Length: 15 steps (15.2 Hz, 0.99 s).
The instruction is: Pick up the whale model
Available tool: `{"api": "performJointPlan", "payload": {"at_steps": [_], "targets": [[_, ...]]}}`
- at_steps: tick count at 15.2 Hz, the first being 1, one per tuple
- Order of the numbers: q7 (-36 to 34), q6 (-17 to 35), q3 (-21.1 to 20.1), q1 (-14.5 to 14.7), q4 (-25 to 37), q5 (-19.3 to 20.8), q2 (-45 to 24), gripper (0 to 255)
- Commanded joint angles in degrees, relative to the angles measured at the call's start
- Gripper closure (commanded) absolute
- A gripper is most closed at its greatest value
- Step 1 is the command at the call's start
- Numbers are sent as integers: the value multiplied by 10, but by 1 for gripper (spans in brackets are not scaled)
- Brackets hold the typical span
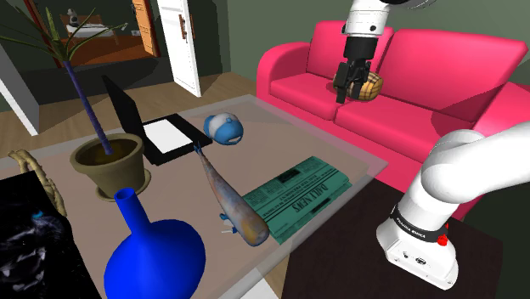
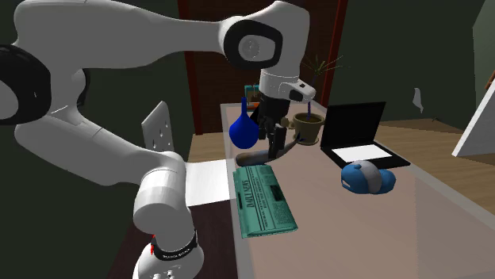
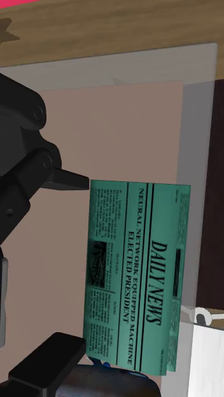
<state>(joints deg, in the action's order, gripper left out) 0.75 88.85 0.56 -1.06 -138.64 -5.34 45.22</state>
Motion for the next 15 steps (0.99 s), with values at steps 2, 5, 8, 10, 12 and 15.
{"api": "performJointPlan", "payload": {"at_steps": [2,5,8,10,12,15], "targets": [[-10,14,-11,4,-5,-8,-8,0],[-38,57,-42,17,-14,-30,-38,0],[-66,100,-73,30,-17,-49,-74,0],[-84,129,-94,37,-15,-60,-102,0],[-103,158,-115,44,-10,-69,-133,0],[-131,199,-145,52,3,-78,-183,0]]}}
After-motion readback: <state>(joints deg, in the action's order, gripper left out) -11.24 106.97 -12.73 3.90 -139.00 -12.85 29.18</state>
